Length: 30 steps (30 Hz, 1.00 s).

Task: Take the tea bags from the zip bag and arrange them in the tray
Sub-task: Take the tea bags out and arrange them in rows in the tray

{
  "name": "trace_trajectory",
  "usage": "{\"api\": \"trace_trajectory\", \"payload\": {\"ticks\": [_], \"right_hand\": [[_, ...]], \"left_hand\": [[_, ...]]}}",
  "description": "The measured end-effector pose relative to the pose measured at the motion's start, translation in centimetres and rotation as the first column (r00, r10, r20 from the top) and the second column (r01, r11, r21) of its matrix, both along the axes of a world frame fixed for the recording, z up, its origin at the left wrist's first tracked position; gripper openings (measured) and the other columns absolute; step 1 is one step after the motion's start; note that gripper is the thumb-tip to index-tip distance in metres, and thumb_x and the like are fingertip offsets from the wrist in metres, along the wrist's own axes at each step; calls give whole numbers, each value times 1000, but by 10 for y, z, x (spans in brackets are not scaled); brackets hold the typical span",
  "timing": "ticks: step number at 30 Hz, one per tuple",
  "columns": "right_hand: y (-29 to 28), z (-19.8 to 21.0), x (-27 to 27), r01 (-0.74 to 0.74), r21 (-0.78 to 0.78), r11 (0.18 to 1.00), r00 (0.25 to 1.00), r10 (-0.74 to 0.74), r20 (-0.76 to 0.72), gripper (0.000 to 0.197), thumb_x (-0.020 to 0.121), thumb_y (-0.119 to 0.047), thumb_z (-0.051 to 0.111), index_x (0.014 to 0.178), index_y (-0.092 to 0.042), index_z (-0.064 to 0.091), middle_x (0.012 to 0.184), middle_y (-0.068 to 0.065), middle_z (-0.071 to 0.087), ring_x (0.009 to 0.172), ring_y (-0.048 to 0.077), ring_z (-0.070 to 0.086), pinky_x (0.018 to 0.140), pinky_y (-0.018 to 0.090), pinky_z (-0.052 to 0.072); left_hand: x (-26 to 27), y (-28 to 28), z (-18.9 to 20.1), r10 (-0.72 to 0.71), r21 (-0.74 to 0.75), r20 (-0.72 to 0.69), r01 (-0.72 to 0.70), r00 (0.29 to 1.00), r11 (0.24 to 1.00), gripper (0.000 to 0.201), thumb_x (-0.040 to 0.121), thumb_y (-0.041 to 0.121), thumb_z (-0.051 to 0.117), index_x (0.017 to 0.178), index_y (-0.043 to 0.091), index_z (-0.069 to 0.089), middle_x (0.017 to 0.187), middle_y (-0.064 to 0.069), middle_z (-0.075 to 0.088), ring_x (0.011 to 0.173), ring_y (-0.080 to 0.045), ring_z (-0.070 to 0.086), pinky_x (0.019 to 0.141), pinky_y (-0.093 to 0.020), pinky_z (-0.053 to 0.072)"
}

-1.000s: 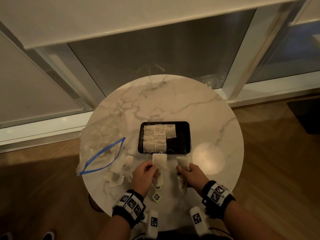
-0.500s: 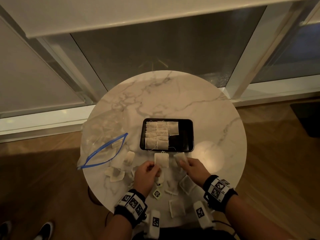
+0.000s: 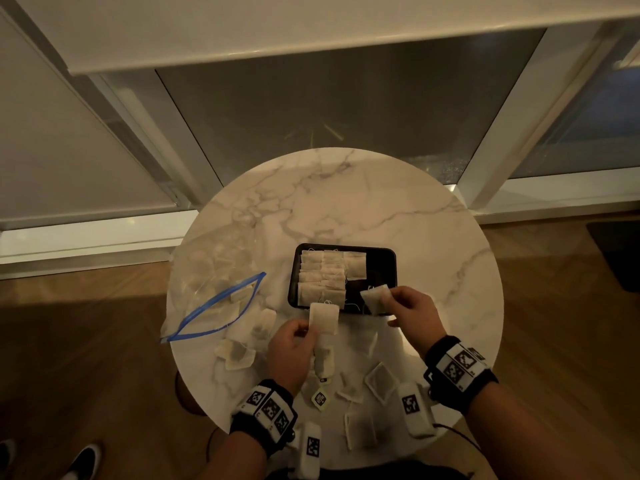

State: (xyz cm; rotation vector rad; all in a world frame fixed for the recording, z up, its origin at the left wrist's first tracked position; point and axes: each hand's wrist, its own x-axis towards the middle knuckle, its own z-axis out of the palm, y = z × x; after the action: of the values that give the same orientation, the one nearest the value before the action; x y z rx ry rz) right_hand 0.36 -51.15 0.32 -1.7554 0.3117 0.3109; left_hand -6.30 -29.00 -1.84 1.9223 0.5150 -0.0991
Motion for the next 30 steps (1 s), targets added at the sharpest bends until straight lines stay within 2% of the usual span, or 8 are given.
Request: {"api": "trace_trajectory", "payload": {"ticks": [3,7,10,15,18,21,25,30], "right_hand": [[6,6,26,28,-32,999,1000,-28,13,12,90,-16,66,81,-18,75,70,-5,71,61,4,63,59,23,50],[20,-11,64,-58,-266,962,998,52,-29,16,88,-17,64,77,-29,68,76,-4,68,74,19,66,71,35,57],[28,-28,82,-128,-392,911,989,90,-114,12,87,-21,63,76,-24,64,78,-1,66,78,23,67,78,40,59],[39,-35,95,-151,-471,869,980,72,-183,9,89,-17,60,91,-12,68,81,4,62,83,29,67,82,42,58],[45,-38,97,-165,-526,834,981,86,-171,13,90,-18,59,92,-10,69,90,11,68,86,29,66,80,34,56],[49,-38,99,-170,-547,820,981,86,-176,14,90,-17,58,94,-9,68,93,11,67,87,28,63,72,27,48],[52,-34,102,-210,-520,828,968,100,-231,8,84,-15,59,81,-10,65,80,6,62,70,21,60,58,25,49],[52,-39,102,-282,-496,822,948,160,-274,14,80,-12,57,86,-5,67,85,14,67,78,28,66,72,35,60]], "left_hand": [[8,2,2,16,15,73,-17,997,1000,11,97,27,62,94,20,70,90,6,69,83,-2,63,72,-16,51],[23,1,1,22,1,35,-22,999,1000,9,98,29,61,94,23,66,91,10,67,87,-4,63,72,-17,48],[28,0,-4,4,34,7,-4,1000,999,7,99,30,59,95,27,64,91,13,66,87,-3,62,71,-14,45],[30,0,-13,-13,71,-9,14,1000,997,7,99,31,58,97,26,63,93,13,65,89,-3,61,76,-19,47],[30,0,-16,-10,78,6,9,1000,997,6,99,29,59,95,27,63,90,15,64,88,-2,61,73,-17,45],[30,0,-20,-16,74,-2,16,1000,997,6,99,30,59,96,27,63,92,15,63,91,-4,61,77,-21,47],[29,2,-23,-15,76,-22,17,1000,997,11,99,33,58,101,24,64,96,12,65,95,-7,62,83,-27,50],[29,3,-24,-6,55,-15,6,1000,998,15,99,33,58,102,21,67,96,10,67,94,-7,63,85,-31,53]]}}
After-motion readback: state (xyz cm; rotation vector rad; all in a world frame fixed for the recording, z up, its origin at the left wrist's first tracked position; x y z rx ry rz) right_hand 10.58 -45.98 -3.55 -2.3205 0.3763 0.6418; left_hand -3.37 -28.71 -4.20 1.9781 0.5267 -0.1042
